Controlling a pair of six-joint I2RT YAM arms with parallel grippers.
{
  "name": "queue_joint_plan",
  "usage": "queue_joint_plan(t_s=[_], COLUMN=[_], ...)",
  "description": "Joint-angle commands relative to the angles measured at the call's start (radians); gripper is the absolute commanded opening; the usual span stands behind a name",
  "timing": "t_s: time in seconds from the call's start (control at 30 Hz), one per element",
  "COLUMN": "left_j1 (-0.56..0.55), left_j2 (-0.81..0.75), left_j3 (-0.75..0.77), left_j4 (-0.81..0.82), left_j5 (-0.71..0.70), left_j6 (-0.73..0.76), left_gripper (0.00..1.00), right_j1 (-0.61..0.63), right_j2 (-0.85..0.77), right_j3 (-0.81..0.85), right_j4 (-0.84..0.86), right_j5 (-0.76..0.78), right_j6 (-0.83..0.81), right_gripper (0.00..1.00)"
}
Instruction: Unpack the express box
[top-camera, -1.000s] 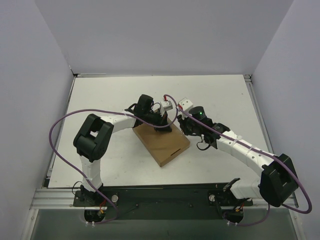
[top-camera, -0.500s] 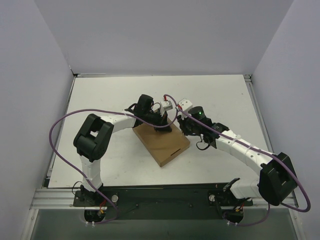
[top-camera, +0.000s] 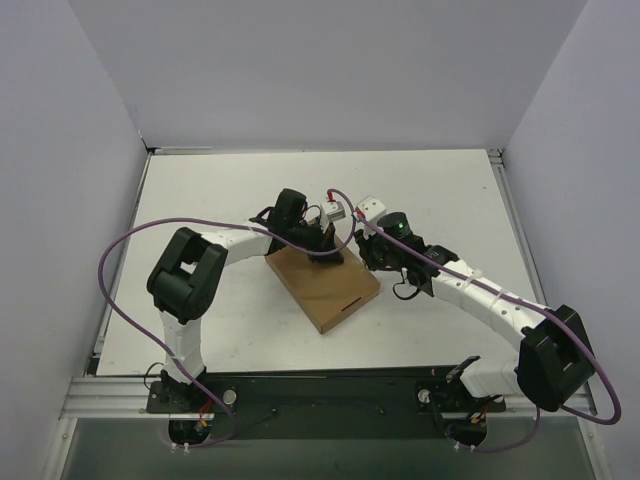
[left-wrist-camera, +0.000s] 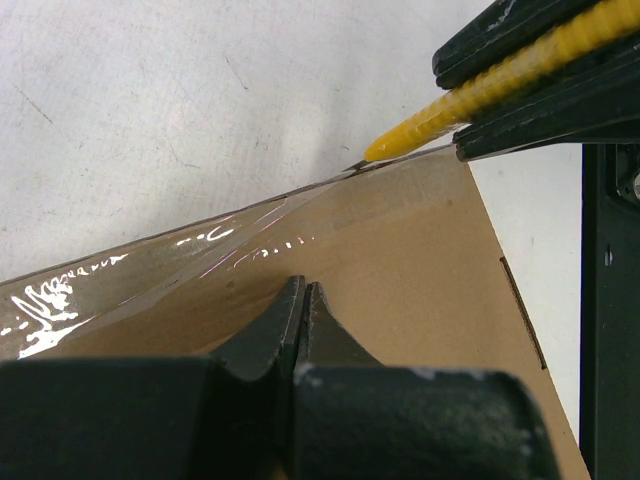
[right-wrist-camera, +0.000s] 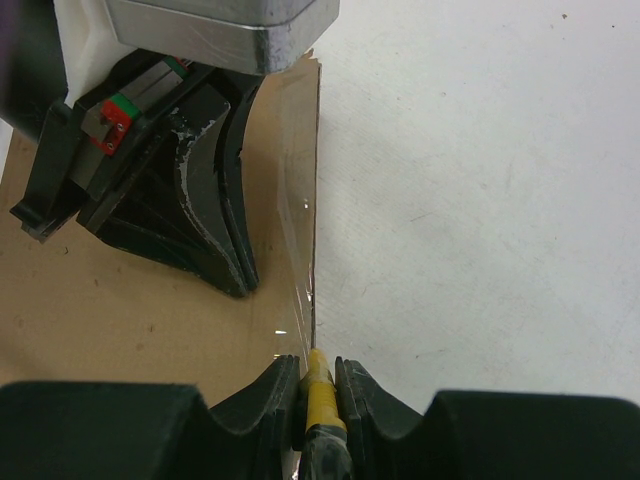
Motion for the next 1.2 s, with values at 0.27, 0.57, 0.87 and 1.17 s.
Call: queue_joint_plan(t_s=[0.27, 0.57, 0.87, 1.17], left_j1=[0.004, 0.004, 0.004, 0.004], left_j2=[0.058, 0.058, 0.055, 0.058], left_j3=[-0.014, -0.017, -0.023, -0.022], left_j4=[-0.1, -0.096, -0.103, -0.103], left_j5=[-0.075, -0.077, -0.078, -0.077], left_j6=[0.037, 0.035, 0.038, 0.037], left_gripper=[0.0, 0.0, 0.0, 0.0], right_j1=[-0.003, 0.0, 0.0, 0.0], right_j2=[-0.031, -0.016, -0.002, 0.009], right_j3=[0.046, 0.045, 0.03, 0.017], right_j4=[0.012, 0.002, 0.005, -0.004], right_j5=[0.001, -0.004, 0.0, -0.004], right_j6=[-0.003, -0.017, -0.025, -0.005], right_gripper=[0.0, 0.0, 0.0, 0.0])
